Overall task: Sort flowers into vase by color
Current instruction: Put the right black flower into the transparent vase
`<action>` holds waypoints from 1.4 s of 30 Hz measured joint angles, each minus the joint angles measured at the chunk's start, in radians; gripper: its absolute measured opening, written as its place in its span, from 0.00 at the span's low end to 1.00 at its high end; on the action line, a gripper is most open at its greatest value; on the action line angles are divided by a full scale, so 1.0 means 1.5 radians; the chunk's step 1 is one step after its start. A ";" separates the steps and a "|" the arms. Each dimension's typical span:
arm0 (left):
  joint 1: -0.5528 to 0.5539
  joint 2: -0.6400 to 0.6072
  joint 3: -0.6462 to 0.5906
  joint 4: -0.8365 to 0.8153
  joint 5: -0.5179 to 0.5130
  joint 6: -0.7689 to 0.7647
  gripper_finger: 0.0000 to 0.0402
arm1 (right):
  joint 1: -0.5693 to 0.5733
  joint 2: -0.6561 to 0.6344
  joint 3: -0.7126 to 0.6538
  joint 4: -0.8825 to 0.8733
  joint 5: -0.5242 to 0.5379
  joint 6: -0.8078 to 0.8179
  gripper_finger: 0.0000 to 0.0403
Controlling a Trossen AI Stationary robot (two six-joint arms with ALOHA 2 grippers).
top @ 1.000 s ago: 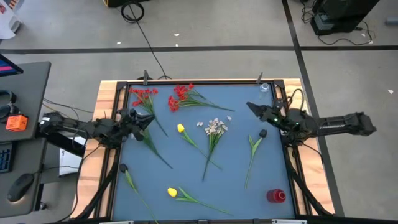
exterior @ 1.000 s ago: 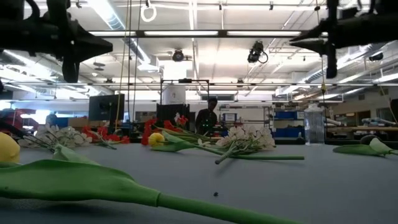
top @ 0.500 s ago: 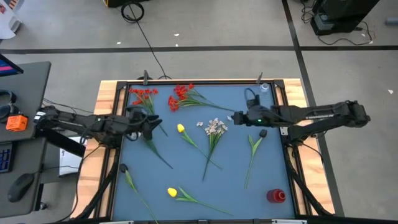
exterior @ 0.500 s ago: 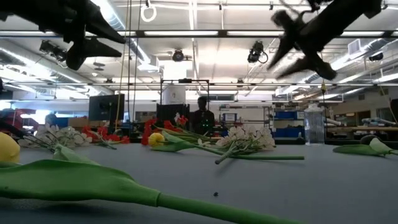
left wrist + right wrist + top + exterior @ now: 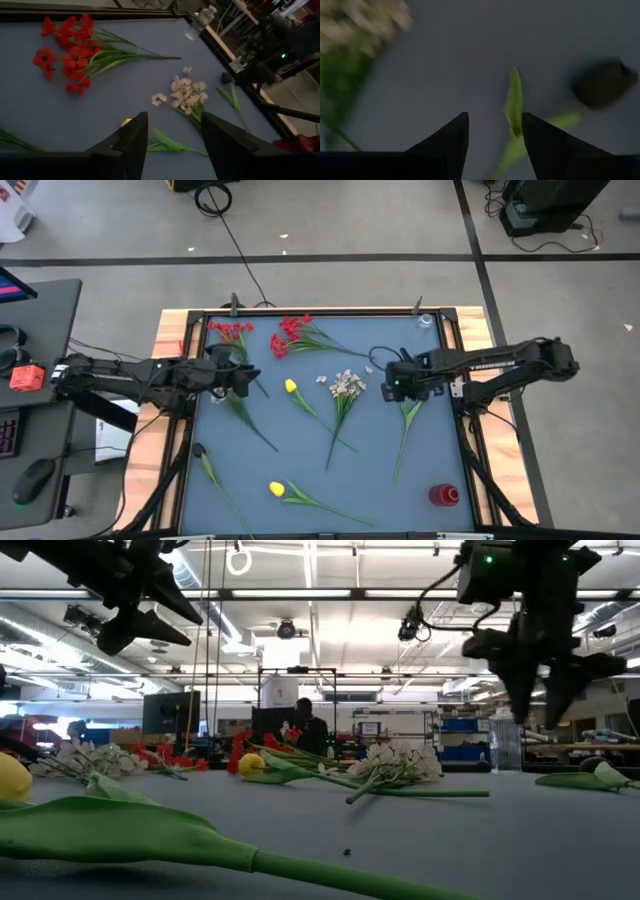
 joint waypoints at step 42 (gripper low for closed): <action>0.000 0.132 0.000 0.047 -0.001 -0.067 0.47 | 0.174 0.008 -0.197 0.194 -0.048 0.210 0.33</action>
